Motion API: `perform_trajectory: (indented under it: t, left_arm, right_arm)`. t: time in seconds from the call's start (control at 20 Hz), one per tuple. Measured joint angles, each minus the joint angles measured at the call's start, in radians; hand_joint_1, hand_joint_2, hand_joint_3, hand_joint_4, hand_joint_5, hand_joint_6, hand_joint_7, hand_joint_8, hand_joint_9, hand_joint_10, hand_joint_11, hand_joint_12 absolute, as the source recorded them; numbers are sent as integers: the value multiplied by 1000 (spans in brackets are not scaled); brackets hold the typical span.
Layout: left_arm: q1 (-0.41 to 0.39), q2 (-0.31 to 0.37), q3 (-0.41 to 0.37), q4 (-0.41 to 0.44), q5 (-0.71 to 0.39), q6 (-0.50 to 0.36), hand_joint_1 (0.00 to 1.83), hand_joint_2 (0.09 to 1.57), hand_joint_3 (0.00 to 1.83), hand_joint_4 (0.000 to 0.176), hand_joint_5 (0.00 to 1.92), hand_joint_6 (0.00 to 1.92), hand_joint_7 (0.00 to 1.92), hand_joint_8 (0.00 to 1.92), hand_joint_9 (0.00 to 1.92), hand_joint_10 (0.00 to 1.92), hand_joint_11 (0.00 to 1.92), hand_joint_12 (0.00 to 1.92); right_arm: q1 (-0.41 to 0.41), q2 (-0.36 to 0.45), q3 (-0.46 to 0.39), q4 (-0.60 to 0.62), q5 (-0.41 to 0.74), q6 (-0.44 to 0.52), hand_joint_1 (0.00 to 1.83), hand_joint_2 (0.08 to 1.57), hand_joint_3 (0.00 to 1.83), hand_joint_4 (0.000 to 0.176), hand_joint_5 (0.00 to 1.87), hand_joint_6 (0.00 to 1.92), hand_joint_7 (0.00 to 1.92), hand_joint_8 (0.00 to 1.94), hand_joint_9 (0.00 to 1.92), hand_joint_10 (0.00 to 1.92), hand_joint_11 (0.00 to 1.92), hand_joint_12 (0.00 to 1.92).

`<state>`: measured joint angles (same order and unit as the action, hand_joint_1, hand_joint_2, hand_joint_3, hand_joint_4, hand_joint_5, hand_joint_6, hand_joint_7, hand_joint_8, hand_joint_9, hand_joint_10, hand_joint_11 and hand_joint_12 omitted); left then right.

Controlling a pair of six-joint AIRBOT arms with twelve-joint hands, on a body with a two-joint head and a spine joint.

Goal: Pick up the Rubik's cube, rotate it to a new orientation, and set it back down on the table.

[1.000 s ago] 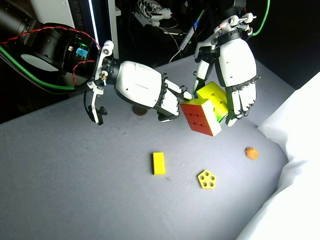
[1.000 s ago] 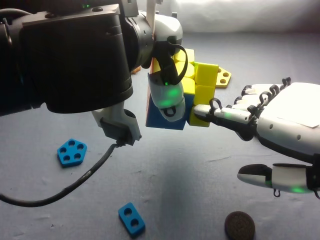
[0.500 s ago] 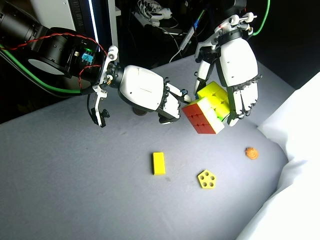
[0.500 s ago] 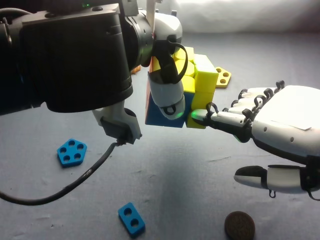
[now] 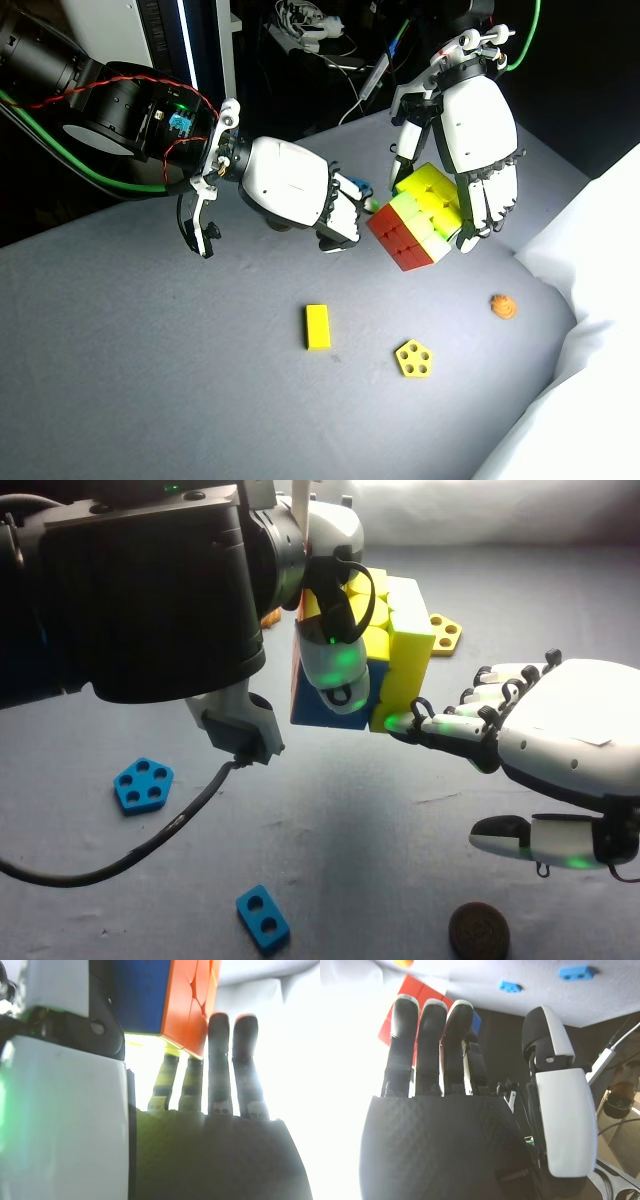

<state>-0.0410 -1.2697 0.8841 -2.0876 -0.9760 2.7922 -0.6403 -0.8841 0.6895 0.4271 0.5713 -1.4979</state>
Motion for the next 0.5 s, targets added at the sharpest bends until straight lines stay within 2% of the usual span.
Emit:
perform_trajectory:
  t: [0.3,0.5]
  left_arm:
    - [-4,0,0,5,-2,1,1050,1308,0,0,613,1543,134,1742,174,1745,176,1839]
    - [-5,0,1,2,0,-4,1028,1332,4,0,572,1601,115,1756,167,1736,155,1829]
  right_arm:
    - [0,-18,14,18,-1,-21,689,1212,2,0,174,4,415,1705,381,1921,300,1921]
    - [8,-22,22,32,-6,-22,714,1204,0,0,178,8,422,1699,387,1921,287,1921]
